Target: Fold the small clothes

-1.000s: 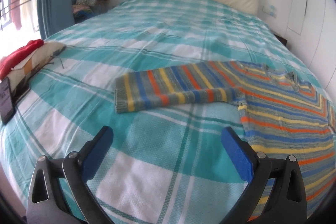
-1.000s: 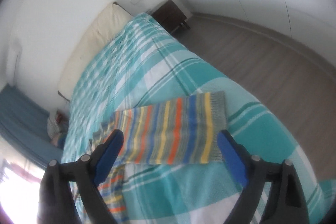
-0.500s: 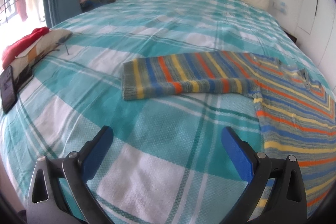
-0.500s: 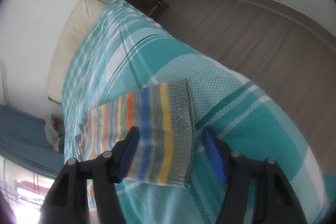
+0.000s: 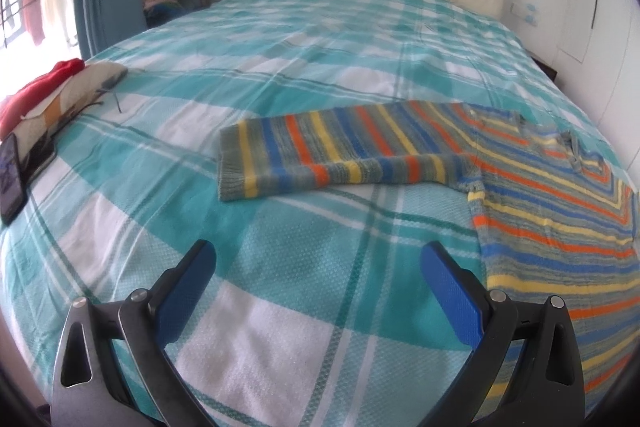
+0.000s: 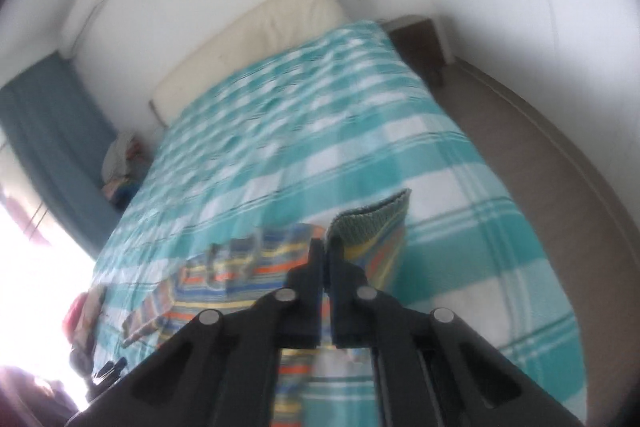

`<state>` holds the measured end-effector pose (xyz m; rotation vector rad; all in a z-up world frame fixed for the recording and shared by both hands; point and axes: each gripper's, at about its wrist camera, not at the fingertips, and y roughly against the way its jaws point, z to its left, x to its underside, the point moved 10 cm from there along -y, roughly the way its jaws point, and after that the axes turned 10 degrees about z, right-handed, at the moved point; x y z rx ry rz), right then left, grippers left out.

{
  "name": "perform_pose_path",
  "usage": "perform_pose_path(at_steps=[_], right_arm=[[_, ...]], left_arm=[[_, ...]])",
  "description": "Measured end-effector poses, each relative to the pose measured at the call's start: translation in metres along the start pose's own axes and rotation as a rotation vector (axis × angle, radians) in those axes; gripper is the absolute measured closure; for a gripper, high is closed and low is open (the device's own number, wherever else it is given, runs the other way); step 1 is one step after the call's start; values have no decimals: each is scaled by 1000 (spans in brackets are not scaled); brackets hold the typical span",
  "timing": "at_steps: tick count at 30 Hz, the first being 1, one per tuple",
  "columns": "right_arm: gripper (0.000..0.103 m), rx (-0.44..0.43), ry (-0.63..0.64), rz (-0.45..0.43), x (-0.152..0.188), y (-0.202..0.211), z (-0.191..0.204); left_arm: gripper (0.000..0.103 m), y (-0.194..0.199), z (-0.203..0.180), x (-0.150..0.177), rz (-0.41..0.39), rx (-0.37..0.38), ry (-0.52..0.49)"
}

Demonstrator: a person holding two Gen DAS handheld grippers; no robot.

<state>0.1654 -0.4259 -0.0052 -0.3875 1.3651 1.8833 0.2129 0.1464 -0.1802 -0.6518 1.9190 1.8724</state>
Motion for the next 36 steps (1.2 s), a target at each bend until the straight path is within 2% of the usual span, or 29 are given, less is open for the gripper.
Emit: perform_pose_path(at_steps=[4, 8, 11, 13, 15, 19, 23, 24, 27, 28, 30, 31, 33, 36], right_arm=[[101, -82, 140, 92, 4, -61, 104], [99, -98, 219, 192, 28, -128, 164], [82, -167, 167, 332, 55, -172, 175], [62, -215, 129, 330, 61, -178, 173], [53, -211, 111, 324, 63, -178, 165], [53, -135, 59, 389, 83, -182, 115], [53, 37, 59, 398, 100, -178, 50], [53, 41, 57, 405, 104, -176, 42], [53, -25, 32, 443, 120, -175, 27], [53, 19, 22, 451, 125, -176, 14], [55, 204, 7, 476, 135, -179, -26], [65, 231, 11, 461, 135, -175, -34], [65, 206, 3, 397, 132, -159, -35], [64, 83, 52, 359, 138, -138, -3]], left_arm=[[1, 1, 5, -2, -4, -8, 7], [1, -3, 13, -2, 14, 5, 43], [1, -6, 20, -2, 30, 19, 74], [1, -6, 23, -3, 36, 35, 96], [1, -7, 25, -5, 41, 56, 117], [1, -9, 25, -5, 54, 70, 137], [1, -9, 21, -2, 58, 63, 117], [1, -9, 19, -2, 56, 59, 108], [1, -11, 13, -1, 56, 41, 75], [1, -12, 11, 0, 58, 31, 63], [1, -14, 9, 2, 64, 13, 42], [1, -15, 8, 4, 67, 7, 34], [1, -14, 8, 5, 65, 5, 27], [1, -14, 7, 2, 59, 8, 25]])
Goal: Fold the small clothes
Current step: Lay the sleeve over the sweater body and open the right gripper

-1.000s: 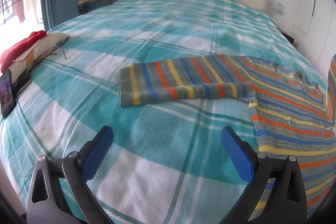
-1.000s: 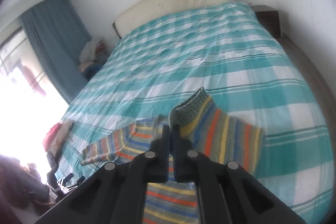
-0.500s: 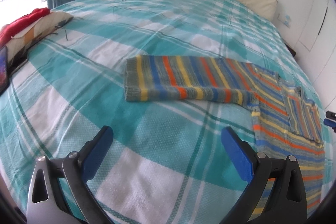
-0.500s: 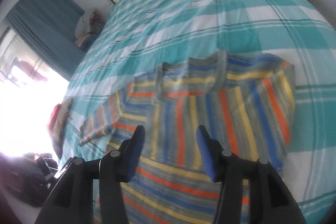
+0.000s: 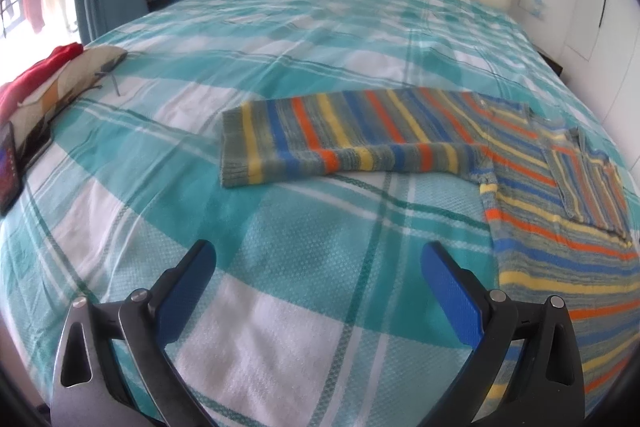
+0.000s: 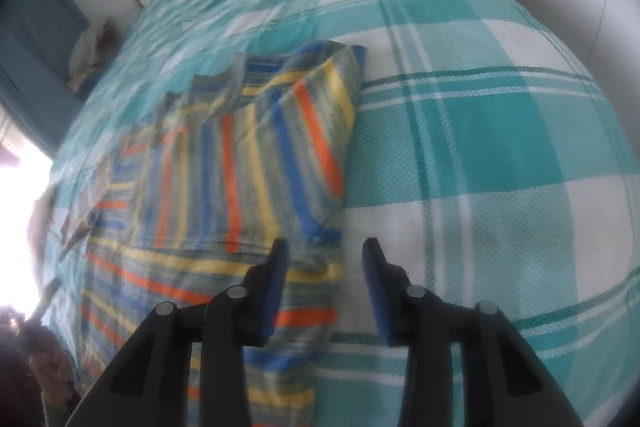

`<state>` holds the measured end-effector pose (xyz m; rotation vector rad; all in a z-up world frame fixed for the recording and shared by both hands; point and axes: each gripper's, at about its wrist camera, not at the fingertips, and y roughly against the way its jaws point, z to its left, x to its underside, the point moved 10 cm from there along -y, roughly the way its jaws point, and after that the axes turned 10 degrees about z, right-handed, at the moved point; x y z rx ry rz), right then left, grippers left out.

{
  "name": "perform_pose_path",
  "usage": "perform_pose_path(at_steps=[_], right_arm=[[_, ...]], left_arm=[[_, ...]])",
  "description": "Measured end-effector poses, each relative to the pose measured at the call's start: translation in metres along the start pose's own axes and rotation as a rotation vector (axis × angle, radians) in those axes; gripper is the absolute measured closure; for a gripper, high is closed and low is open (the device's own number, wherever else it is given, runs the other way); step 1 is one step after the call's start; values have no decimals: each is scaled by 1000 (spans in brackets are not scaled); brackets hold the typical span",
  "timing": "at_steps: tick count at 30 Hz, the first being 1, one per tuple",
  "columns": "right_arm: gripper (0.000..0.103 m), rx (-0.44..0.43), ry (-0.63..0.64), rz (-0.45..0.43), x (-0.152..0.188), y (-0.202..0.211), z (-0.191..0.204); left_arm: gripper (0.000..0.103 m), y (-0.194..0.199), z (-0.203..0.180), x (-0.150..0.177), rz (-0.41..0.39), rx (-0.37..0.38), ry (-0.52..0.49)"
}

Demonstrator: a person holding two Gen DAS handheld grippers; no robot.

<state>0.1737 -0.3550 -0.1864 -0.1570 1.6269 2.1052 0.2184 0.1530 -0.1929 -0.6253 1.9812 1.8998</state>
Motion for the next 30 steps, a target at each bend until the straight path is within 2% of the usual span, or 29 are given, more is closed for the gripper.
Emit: perform_pose_path(at_steps=[3, 4, 5, 6, 7, 8, 11, 13, 16, 19, 30], right_arm=[[64, -100, 72, 53, 24, -4, 32], [64, -92, 69, 82, 33, -12, 32], [64, -44, 64, 111, 42, -20, 23], [70, 39, 63, 129, 50, -27, 10], [83, 90, 73, 107, 54, -25, 3], [85, 135, 80, 73, 56, -17, 1], [80, 279, 165, -40, 63, 16, 19], [57, 376, 240, -123, 69, 39, 43], [39, 504, 326, -238, 77, 67, 75], [36, 593, 376, -285, 84, 79, 98], [36, 661, 359, -329, 99, 94, 124]], left_arm=[[1, -2, -3, 0, 2, -9, -14], [1, -3, -4, 1, 3, -18, -23], [1, -3, -4, 3, 1, -29, -34], [1, -2, -5, 4, -1, -38, -45], [1, -1, -5, 5, -3, -44, -55], [1, 0, -5, 6, -6, -48, -62], [1, 1, -7, 6, -9, -46, -64], [1, -1, -9, 5, -8, -45, -65], [1, -4, -13, 7, -6, -62, -85], [1, -7, -15, 9, -1, -84, -107], [1, -10, -4, 8, 17, -58, -50]])
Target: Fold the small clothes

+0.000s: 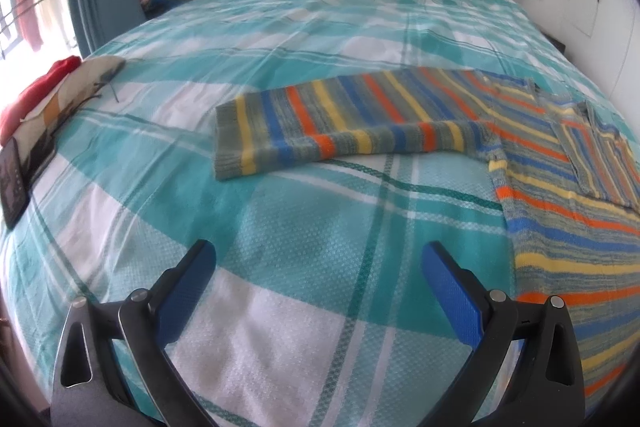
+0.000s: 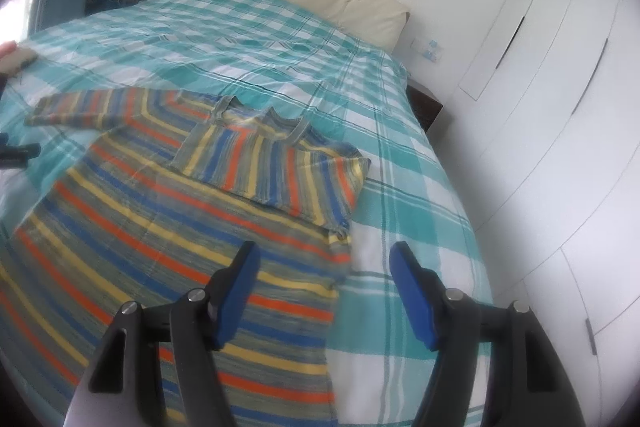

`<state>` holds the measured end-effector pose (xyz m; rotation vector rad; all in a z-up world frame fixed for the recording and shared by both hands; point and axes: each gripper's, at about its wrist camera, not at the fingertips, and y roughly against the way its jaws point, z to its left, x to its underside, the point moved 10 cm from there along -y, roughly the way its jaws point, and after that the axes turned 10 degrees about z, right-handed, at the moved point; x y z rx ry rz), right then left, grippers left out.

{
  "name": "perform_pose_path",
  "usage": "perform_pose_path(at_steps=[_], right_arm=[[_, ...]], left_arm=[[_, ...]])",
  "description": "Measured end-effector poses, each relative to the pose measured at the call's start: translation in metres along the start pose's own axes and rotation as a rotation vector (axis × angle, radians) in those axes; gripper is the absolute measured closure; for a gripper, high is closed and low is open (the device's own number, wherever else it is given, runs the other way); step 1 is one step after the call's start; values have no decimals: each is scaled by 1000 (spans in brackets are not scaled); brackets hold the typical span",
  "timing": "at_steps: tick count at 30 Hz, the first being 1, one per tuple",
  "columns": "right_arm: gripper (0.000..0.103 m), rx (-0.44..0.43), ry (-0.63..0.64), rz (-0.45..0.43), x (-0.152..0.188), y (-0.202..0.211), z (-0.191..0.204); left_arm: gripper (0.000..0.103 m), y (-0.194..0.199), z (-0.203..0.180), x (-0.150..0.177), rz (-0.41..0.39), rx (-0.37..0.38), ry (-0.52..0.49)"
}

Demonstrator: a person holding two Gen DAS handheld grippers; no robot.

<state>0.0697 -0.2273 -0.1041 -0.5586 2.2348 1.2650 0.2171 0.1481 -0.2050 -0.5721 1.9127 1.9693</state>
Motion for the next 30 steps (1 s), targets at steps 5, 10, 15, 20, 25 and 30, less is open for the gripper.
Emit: perform_pose_path(at_steps=[5, 10, 15, 20, 25, 30], right_arm=[[36, 24, 15, -1, -1, 3, 3], [36, 33, 17, 0, -1, 3, 3], [36, 46, 17, 1, 0, 1, 1], [36, 59, 19, -2, 2, 1, -2], [36, 65, 16, 1, 2, -1, -4], [36, 70, 14, 3, 3, -2, -4]], left_arm=[[1, 0, 3, -1, 3, 18, 23], [1, 0, 4, -1, 6, 19, 23], [1, 1, 3, 0, 4, 14, 13], [1, 1, 2, 0, 4, 12, 11], [1, -1, 2, 1, 8, 7, 5], [1, -3, 1, 1, 7, 2, -4]])
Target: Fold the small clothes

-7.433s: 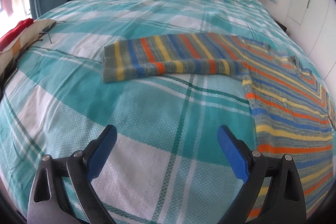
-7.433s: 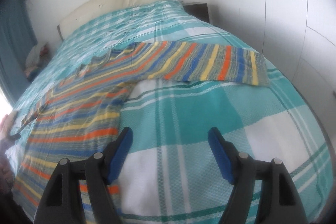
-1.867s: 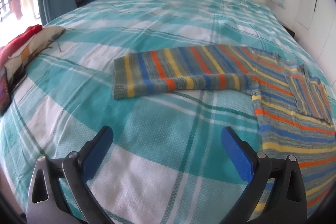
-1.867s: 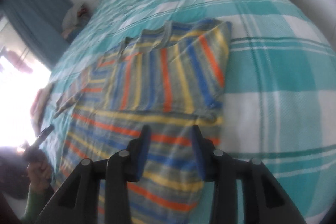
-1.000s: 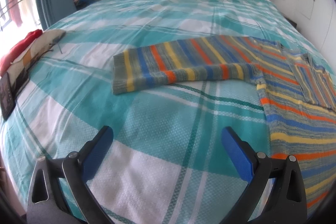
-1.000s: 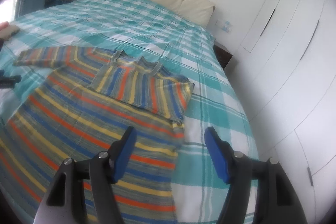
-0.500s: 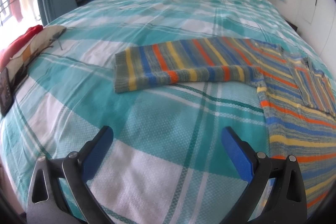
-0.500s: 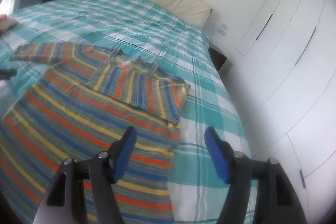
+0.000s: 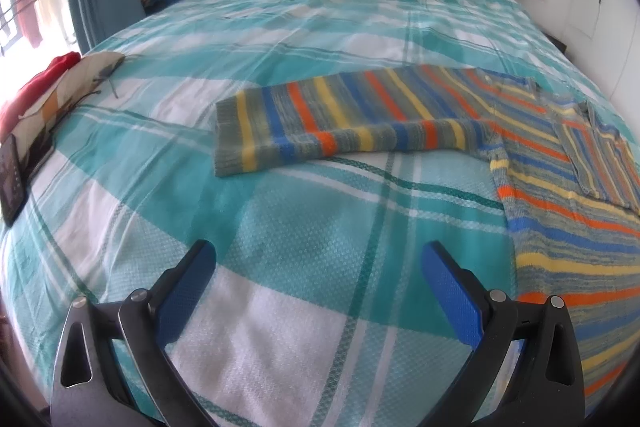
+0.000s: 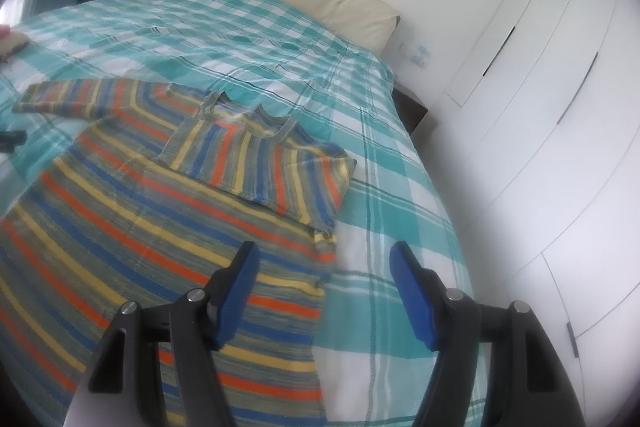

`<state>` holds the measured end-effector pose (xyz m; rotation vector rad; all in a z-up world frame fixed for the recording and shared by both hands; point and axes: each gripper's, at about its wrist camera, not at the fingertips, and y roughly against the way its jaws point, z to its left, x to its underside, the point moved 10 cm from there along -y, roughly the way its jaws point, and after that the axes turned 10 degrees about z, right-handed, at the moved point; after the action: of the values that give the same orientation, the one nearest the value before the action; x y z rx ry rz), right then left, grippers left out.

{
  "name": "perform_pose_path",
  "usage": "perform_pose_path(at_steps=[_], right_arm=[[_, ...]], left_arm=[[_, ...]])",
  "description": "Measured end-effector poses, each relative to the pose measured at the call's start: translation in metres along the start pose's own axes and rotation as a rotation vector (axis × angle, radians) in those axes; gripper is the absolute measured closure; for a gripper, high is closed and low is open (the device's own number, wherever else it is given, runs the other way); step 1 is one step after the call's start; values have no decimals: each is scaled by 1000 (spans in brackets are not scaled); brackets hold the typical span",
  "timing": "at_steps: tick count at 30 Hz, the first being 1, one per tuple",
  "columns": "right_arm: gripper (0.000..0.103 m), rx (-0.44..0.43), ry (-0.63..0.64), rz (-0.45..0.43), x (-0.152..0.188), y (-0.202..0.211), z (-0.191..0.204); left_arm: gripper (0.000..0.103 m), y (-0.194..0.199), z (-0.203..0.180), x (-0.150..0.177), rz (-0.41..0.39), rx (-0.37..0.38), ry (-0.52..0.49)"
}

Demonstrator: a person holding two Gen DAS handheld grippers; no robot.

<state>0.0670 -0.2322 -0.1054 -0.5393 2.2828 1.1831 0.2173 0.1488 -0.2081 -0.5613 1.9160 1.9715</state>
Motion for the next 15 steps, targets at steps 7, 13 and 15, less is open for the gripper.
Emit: perform_pose_path(at_steps=[7, 13, 15], right_arm=[[34, 7, -7, 6, 2, -7, -3], [28, -102, -90, 6, 18, -24, -3], [28, -154, -121, 8, 31, -31, -1]], left_arm=[[1, -2, -1, 0, 5, -8, -6], [1, 12, 34, -10, -7, 51, 98], [1, 14, 62, -14, 1, 111, 193]])
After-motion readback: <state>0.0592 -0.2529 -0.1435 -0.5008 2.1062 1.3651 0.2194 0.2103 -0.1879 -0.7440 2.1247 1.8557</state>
